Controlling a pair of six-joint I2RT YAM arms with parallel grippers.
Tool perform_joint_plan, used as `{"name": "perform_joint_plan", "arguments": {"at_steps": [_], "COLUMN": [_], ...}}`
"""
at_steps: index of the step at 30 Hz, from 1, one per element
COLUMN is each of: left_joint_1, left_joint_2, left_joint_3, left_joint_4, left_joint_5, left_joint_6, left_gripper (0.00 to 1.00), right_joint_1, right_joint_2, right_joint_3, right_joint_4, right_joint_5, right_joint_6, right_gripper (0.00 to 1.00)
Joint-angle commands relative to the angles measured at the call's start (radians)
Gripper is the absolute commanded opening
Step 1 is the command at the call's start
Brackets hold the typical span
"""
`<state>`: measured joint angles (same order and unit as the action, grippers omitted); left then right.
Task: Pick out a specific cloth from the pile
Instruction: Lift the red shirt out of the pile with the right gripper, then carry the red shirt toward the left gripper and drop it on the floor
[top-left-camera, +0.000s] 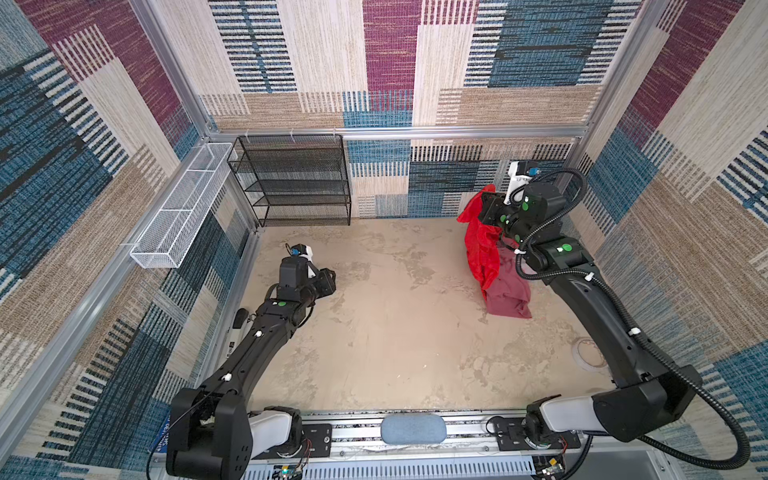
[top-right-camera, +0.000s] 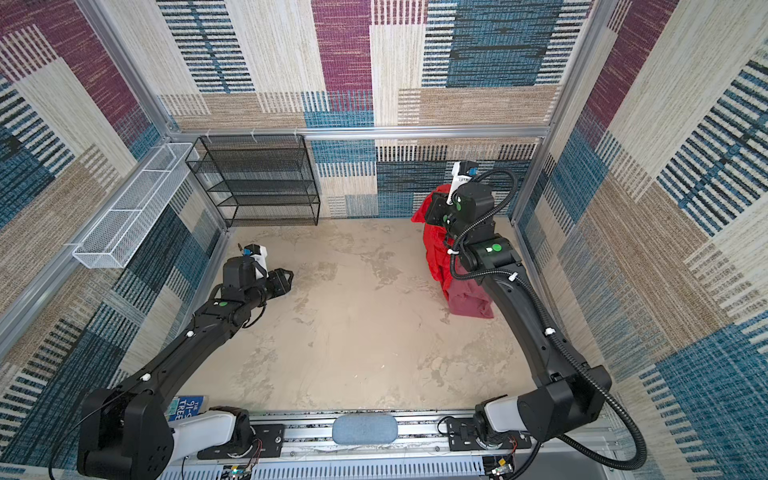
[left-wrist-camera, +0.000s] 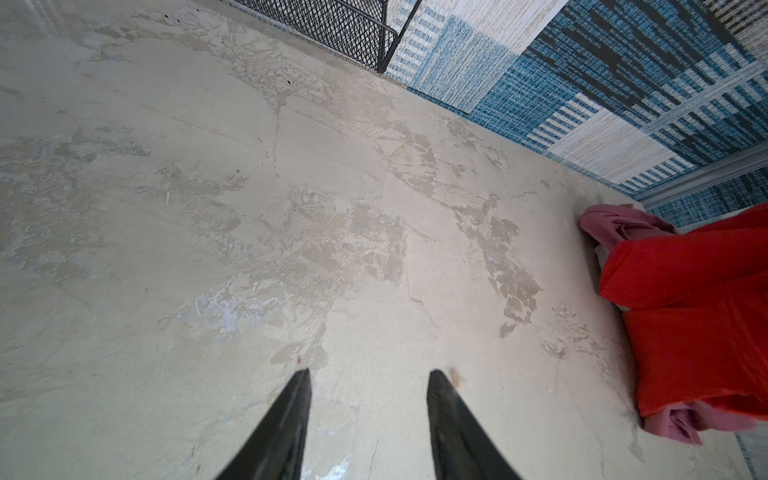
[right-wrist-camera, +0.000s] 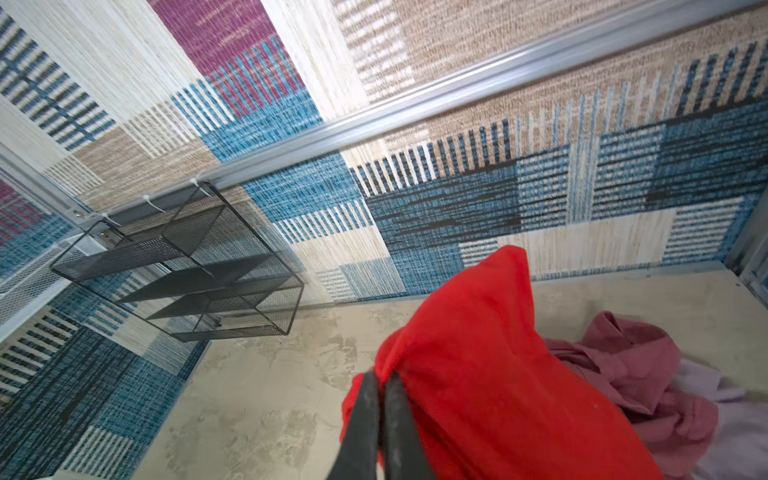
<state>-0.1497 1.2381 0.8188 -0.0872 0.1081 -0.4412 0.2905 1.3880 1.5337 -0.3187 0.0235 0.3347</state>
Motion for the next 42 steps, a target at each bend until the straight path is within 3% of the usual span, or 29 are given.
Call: {"name": "perform_joint_plan", "arguments": {"at_steps": [1,9,18,28,42], "left_joint_1": [0.001,0.001,0.001,0.001,0.001], "left_joint_2": [-0.007,-0.016,-0.063,-0.173,-0.353], "left_joint_3": [0.011,0.017,0.09,0.261,0.355], "left_joint_4": [-0.009,-0.017,-0.121,-0.416,-0.685], "left_joint_5": [0.008,0.01,0.002,-0.073,-0.179], "left_joint_6": [-0.007,-0.006,-0.014,-0.004,0.05], "left_gripper": [0.49,0.49,0.48,0.47,0.49], "right_joint_1": [0.0,0.001,0.013,0.155,0.358], "right_joint_2": [0.01,0.047,0.153,0.336,0.668], "right_joint_3": [0.061,0.202,0.391,0.646,0.955], "right_joint_4": [0.034,0.014,-0.02,-0.088,-0.077], "right_joint_5": [-0.037,-0.079,-0.311,-0.402,-0.505], "right_joint_6": [-0.035,-0.071,-0.073,-0.111,-0.102], "right_gripper": [0.0,0.0,0.0,0.0,0.0]}}
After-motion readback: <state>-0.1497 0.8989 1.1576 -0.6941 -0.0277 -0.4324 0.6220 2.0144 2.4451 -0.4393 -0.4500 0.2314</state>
